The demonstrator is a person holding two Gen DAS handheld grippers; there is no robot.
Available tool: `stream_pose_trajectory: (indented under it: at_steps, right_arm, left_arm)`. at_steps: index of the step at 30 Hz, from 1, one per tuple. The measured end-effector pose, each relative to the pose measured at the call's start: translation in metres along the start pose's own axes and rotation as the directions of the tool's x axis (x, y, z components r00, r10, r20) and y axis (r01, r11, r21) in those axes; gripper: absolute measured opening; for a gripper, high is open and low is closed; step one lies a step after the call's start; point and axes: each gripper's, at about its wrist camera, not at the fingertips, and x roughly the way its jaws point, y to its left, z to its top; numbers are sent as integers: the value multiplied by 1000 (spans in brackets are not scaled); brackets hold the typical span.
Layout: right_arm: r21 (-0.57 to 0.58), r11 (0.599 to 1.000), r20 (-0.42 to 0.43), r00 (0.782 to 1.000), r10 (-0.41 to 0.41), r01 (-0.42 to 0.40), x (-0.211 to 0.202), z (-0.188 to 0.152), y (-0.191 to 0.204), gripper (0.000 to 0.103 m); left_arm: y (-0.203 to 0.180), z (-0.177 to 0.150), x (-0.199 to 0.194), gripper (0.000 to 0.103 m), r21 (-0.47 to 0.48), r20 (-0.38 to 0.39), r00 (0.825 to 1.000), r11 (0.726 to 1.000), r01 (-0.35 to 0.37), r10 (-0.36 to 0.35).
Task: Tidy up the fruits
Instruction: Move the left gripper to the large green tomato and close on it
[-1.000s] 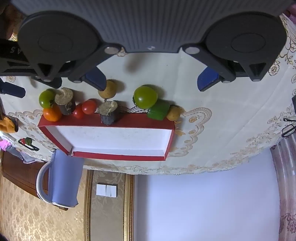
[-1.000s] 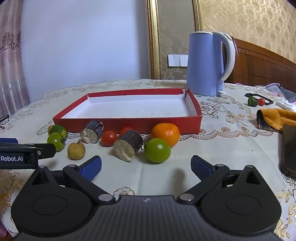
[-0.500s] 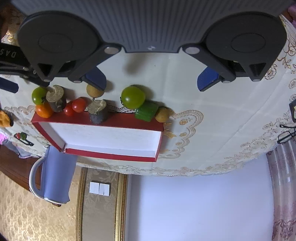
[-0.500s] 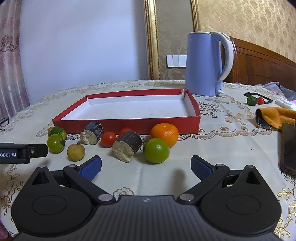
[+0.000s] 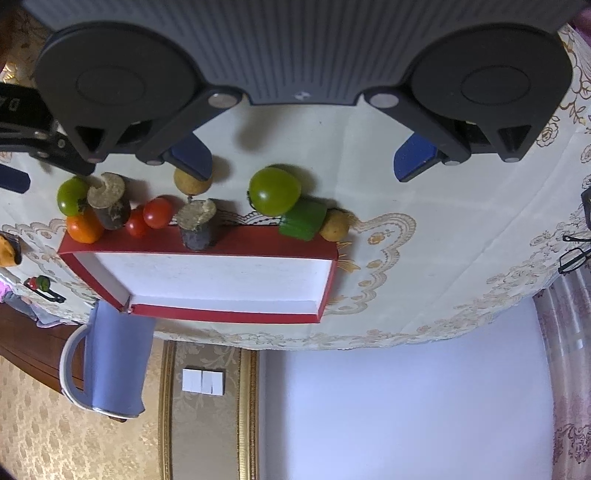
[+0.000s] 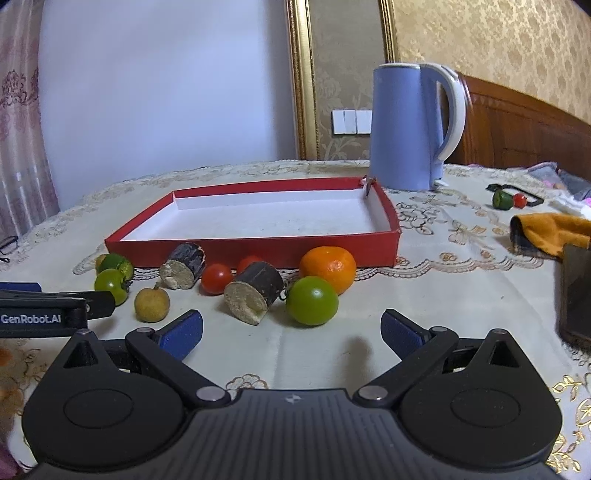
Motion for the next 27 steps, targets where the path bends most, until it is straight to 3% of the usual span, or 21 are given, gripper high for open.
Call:
stream_pose_trajectory:
  at_steps: [8, 15, 21, 27]
  right_arm:
    - [-17, 1000, 9, 1000, -1, 1, -1, -1, 3, 103]
    - [-10, 999, 25, 999, -49, 49, -3, -1, 3, 103]
    - [36, 999, 14, 1000, -10, 9, -4, 2, -6, 103]
    - [7, 1000, 14, 1000, 2, -2, -4, 12, -4, 103]
  left_arm:
    - [3, 8, 4, 103, -12, 21, 998, 999, -51, 52]
    - [3, 8, 15, 103, -39, -20, 1000, 999, -4, 3]
    - [1, 9, 18, 103, -37, -7, 1000, 999, -2, 2]
    - [-2, 10, 19, 103, -28, -16, 1000, 1000, -11, 11]
